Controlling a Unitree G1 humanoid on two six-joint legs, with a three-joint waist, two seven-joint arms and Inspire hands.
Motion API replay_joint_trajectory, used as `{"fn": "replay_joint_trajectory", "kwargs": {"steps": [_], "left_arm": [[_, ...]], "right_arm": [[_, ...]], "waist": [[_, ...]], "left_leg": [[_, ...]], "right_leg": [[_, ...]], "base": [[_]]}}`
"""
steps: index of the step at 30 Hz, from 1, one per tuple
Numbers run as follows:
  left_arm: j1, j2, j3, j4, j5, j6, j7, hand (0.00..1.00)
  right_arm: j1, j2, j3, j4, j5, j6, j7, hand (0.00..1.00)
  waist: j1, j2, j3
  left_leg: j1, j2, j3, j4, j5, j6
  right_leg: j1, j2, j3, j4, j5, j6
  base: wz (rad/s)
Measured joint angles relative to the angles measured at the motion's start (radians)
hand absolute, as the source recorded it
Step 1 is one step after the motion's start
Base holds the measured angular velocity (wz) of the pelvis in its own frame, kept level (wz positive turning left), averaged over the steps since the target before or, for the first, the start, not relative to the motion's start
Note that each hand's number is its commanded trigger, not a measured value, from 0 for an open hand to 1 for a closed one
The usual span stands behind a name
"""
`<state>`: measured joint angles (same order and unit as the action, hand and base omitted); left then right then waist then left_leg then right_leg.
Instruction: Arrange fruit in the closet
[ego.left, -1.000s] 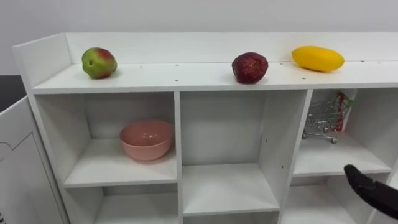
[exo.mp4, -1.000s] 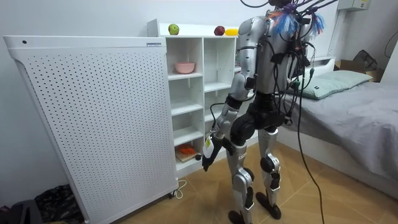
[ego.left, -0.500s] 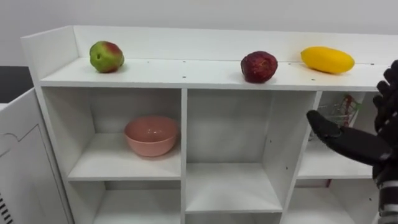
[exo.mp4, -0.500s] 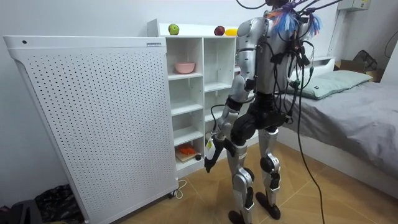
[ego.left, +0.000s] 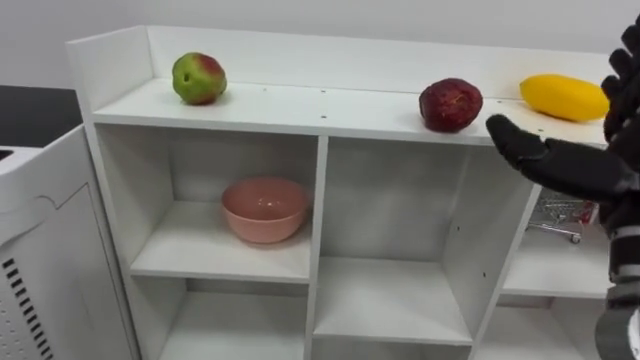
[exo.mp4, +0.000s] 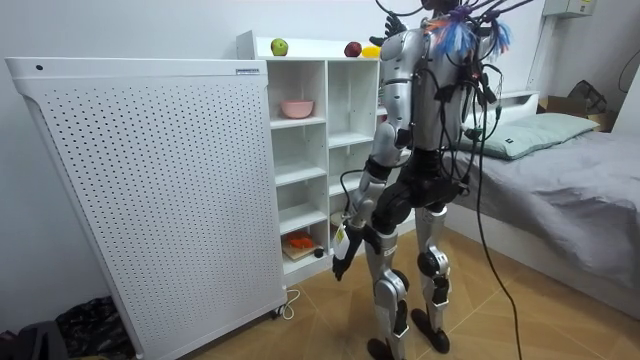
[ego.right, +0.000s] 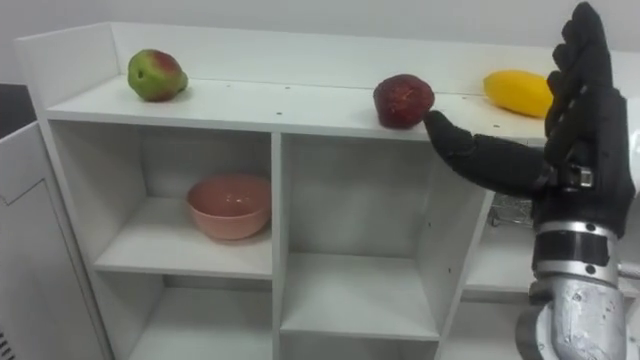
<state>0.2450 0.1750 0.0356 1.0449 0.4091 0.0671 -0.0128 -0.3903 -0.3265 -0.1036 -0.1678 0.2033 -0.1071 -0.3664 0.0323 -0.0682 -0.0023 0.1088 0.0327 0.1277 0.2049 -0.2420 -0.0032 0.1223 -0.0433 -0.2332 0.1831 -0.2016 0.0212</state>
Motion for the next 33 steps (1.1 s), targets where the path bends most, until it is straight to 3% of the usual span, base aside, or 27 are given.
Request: {"fn": "replay_joint_trajectory", "kwargs": {"steps": [4,7,11,14,22,33], "left_arm": [[0.0,0.0,0.001,-0.007,0.036,0.013,-0.009,0.0],[0.0,0.0,0.002,-0.007,0.036,0.016,-0.014,0.0],[0.003,0.0,0.001,-0.01,0.035,0.02,-0.019,0.0],[0.0,0.001,0.002,-0.03,0.035,0.02,-0.021,0.0],[0.007,0.013,0.002,-0.071,0.037,0.039,-0.041,0.0],[0.013,0.016,0.011,-0.115,0.037,0.058,-0.042,0.0]], "right_arm": [[-0.097,-0.011,0.0,0.131,0.056,0.001,0.03,0.0],[-0.142,-0.026,0.001,0.221,0.078,0.015,0.063,0.0],[-0.147,-0.032,0.0,0.257,0.085,0.023,0.089,0.0],[-0.148,-0.058,0.001,0.28,0.108,0.033,0.099,0.0],[-0.245,-0.111,0.004,0.396,0.21,0.058,0.1,0.0],[-0.253,-0.111,0.004,0.399,0.228,0.099,0.115,0.0]], "waist": [[0.003,-0.01,-0.0024],[0.005,-0.011,0.0001],[0.001,-0.013,0.0043],[0.006,-0.021,0.0084],[0.007,-0.038,0.0019],[0.034,-0.04,0.0017]], "left_leg": [[0.013,-0.002,-0.005,0.0,0.0,0.0],[0.016,-0.002,-0.006,0.001,0.0,0.0],[0.015,-0.002,-0.019,0.003,0.001,0.0],[0.004,-0.002,-0.026,0.007,0.001,-0.001],[-0.012,-0.004,-0.037,0.008,0.002,-0.002],[-0.011,-0.005,-0.048,0.007,0.002,-0.002]], "right_leg": [[0.023,0.0,-0.005,-0.016,0.001,-0.002],[0.028,0.0,-0.005,-0.015,0.001,-0.002],[0.033,0.0,-0.017,-0.016,0.001,-0.002],[0.028,0.0,-0.019,-0.016,0.001,-0.002],[0.017,0.0,-0.02,-0.015,0.001,-0.002],[0.02,0.0,-0.019,-0.016,0.001,-0.002]], "base": [[0.04],[0.0],[0.09],[0.07],[0.02],[0.02]]}}
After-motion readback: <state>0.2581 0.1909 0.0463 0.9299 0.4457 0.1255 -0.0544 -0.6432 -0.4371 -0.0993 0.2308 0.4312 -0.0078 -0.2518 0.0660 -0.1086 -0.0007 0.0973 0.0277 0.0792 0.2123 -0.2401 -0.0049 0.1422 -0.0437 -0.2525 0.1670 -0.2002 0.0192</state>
